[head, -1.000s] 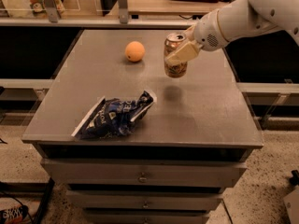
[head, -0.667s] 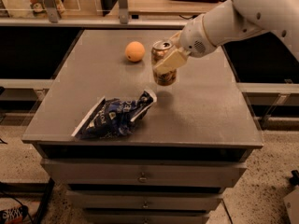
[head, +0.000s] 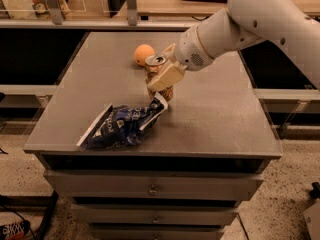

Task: Move orange can near blue chip bag

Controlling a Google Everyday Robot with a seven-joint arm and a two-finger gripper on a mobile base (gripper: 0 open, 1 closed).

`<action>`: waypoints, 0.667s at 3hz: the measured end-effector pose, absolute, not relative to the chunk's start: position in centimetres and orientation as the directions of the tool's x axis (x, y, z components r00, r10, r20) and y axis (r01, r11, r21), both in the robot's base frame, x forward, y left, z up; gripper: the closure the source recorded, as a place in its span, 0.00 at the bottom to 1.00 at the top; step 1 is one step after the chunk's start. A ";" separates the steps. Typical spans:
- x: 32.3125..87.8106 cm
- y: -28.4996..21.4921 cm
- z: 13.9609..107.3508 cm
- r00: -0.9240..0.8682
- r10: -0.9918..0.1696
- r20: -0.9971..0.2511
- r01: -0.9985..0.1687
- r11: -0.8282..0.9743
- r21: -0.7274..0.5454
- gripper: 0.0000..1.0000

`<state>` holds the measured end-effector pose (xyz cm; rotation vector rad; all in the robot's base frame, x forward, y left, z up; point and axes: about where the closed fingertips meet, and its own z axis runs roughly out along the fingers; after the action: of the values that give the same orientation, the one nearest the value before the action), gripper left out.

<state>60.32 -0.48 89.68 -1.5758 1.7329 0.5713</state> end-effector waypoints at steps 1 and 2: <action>59.4 0.6 89.6 0.019 -0.654 -0.756 -0.984 0.121 -0.129 0.25; 58.7 1.2 89.5 0.027 -0.649 -0.760 -0.988 0.099 -0.119 0.00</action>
Offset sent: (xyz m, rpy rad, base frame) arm -0.0209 0.0168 -0.0002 0.0216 0.0241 0.0742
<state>58.74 1.19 89.52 -1.6223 1.6950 0.6290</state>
